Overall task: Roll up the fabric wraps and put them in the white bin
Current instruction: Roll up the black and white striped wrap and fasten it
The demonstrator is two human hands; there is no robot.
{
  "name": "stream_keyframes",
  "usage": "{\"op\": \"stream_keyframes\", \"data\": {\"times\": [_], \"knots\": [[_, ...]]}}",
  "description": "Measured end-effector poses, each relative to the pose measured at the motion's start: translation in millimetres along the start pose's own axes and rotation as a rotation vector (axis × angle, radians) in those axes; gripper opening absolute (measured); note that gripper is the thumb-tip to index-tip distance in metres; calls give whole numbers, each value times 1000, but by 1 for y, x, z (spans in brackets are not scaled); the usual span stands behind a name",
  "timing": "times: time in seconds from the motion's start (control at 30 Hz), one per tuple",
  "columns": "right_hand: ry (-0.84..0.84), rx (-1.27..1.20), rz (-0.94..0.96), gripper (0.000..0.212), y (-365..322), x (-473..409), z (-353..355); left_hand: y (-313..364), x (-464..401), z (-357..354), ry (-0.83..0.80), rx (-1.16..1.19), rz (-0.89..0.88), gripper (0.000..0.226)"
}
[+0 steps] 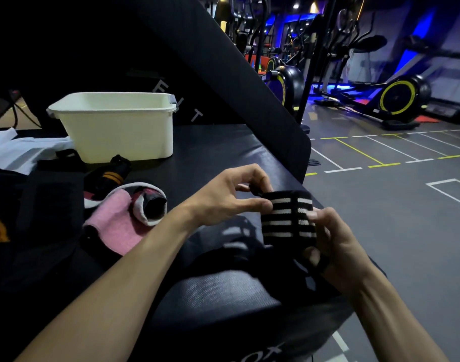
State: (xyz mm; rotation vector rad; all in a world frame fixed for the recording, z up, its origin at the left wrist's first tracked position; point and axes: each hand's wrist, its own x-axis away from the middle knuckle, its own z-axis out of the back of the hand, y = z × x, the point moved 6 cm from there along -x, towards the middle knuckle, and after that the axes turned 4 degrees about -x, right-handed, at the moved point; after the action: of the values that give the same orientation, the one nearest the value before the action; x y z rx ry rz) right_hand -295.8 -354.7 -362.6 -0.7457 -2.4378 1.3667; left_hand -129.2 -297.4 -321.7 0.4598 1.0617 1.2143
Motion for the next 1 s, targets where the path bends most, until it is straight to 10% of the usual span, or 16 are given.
{"op": "stream_keyframes", "data": {"times": [0.4, 1.0], "knots": [[-78, -170, -92, 66, 10, -8, -3, -5, 2, 0, 14, 107, 73, 34], [294, 674, 406, 9, -8, 0, 2, -2, 2, 14, 218, -155, 29, 36]]}}
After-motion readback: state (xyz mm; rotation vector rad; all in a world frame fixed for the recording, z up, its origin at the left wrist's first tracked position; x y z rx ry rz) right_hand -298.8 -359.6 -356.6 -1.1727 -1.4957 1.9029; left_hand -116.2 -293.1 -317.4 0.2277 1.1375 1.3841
